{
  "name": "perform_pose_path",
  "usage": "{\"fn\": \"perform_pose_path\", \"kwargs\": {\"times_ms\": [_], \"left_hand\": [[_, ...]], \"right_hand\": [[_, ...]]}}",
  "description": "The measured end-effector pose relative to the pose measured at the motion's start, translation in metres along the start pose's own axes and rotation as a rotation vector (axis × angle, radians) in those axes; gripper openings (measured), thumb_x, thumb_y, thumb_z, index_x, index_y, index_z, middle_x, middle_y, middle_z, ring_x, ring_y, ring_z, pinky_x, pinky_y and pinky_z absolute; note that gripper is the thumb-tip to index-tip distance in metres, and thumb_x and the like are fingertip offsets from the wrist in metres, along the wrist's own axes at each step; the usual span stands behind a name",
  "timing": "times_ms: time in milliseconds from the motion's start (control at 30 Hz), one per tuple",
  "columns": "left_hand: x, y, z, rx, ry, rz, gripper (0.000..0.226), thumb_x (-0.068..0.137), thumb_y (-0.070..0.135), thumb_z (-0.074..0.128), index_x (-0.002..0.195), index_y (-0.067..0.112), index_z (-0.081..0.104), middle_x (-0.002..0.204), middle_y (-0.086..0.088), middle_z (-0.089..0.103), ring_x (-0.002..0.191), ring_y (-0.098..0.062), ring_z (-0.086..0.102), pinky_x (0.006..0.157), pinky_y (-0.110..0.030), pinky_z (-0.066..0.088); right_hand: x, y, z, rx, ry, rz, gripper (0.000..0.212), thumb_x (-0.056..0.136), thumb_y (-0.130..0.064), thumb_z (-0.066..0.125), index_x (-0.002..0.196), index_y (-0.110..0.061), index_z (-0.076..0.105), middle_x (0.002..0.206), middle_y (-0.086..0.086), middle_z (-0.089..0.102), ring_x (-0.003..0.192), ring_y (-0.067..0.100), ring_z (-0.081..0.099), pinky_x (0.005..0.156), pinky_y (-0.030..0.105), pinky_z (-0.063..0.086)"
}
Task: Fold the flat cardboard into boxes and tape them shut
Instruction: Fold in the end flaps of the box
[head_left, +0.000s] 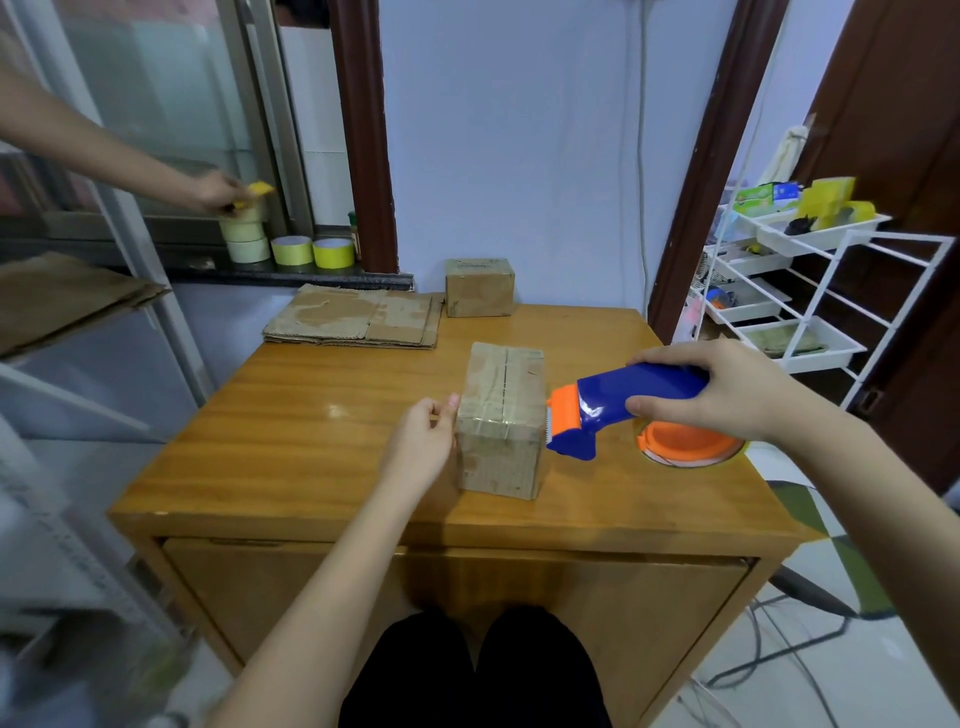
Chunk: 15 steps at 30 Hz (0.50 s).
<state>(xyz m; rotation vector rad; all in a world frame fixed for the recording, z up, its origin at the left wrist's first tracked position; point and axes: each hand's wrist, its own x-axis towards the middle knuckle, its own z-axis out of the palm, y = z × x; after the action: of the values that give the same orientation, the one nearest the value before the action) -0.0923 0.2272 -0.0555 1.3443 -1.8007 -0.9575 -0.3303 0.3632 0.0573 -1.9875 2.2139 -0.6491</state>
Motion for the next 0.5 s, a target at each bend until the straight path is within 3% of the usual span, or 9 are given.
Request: {"fn": "perform_pose_path", "kwargs": {"times_ms": [67, 167, 267, 367, 433, 500], "left_hand": [[0.001, -0.007, 0.004, -0.003, -0.050, -0.080, 0.046, 0.099, 0.049, 0.034, 0.114, 0.010, 0.053, 0.077, -0.006, 0.061, 0.071, -0.017, 0.058, 0.067, -0.029, 0.046], [-0.009, -0.021, 0.013, -0.019, -0.083, -0.156, 0.046, 0.101, 0.041, 0.034, 0.110, 0.002, 0.055, 0.071, -0.004, 0.060, 0.064, -0.016, 0.055, 0.067, -0.033, 0.044], [-0.018, -0.022, 0.015, -0.083, 0.045, -0.123, 0.029, 0.103, 0.026, 0.037, 0.111, 0.007, 0.056, 0.103, -0.004, 0.062, 0.093, -0.017, 0.057, 0.072, -0.026, 0.040], [-0.026, -0.010, 0.008, -0.400, 0.136, -0.032, 0.030, 0.102, 0.014, 0.036, 0.129, 0.017, 0.050, 0.120, 0.007, 0.055, 0.115, -0.011, 0.050, 0.086, -0.021, 0.039], [-0.034, -0.003, 0.006, -0.545, 0.033, 0.042, 0.045, 0.101, 0.008, 0.036, 0.144, 0.021, 0.036, 0.135, 0.013, 0.044, 0.126, -0.004, 0.039, 0.097, -0.019, 0.034], [-0.041, 0.002, 0.011, -0.510, -0.120, 0.067, 0.057, 0.099, 0.007, 0.038, 0.150, 0.027, 0.021, 0.143, 0.016, 0.033, 0.131, -0.001, 0.029, 0.105, -0.023, 0.030]], "right_hand": [[0.001, -0.001, -0.001, -0.002, -0.006, 0.003, 0.040, 0.076, -0.046, 0.071, 0.113, -0.034, 0.066, 0.090, -0.022, 0.061, 0.088, 0.011, 0.060, 0.085, 0.037, 0.051], [0.000, -0.001, -0.001, -0.010, -0.004, -0.007, 0.038, 0.075, -0.046, 0.072, 0.112, -0.035, 0.066, 0.088, -0.026, 0.060, 0.087, 0.010, 0.060, 0.084, 0.036, 0.051], [0.000, -0.001, -0.001, 0.001, 0.002, -0.015, 0.035, 0.077, -0.043, 0.073, 0.110, -0.033, 0.067, 0.092, -0.015, 0.066, 0.088, 0.013, 0.062, 0.084, 0.039, 0.051], [0.001, 0.001, 0.000, 0.010, -0.004, -0.016, 0.039, 0.075, -0.045, 0.072, 0.111, -0.031, 0.067, 0.094, -0.013, 0.068, 0.088, 0.014, 0.063, 0.085, 0.040, 0.051], [0.003, 0.003, 0.001, 0.015, -0.006, -0.010, 0.042, 0.074, -0.047, 0.072, 0.113, -0.032, 0.067, 0.091, -0.020, 0.064, 0.088, 0.011, 0.062, 0.085, 0.038, 0.051], [0.005, 0.006, 0.002, 0.036, -0.010, -0.001, 0.042, 0.073, -0.047, 0.073, 0.113, -0.033, 0.066, 0.088, -0.027, 0.060, 0.087, 0.010, 0.061, 0.086, 0.036, 0.051]]}}
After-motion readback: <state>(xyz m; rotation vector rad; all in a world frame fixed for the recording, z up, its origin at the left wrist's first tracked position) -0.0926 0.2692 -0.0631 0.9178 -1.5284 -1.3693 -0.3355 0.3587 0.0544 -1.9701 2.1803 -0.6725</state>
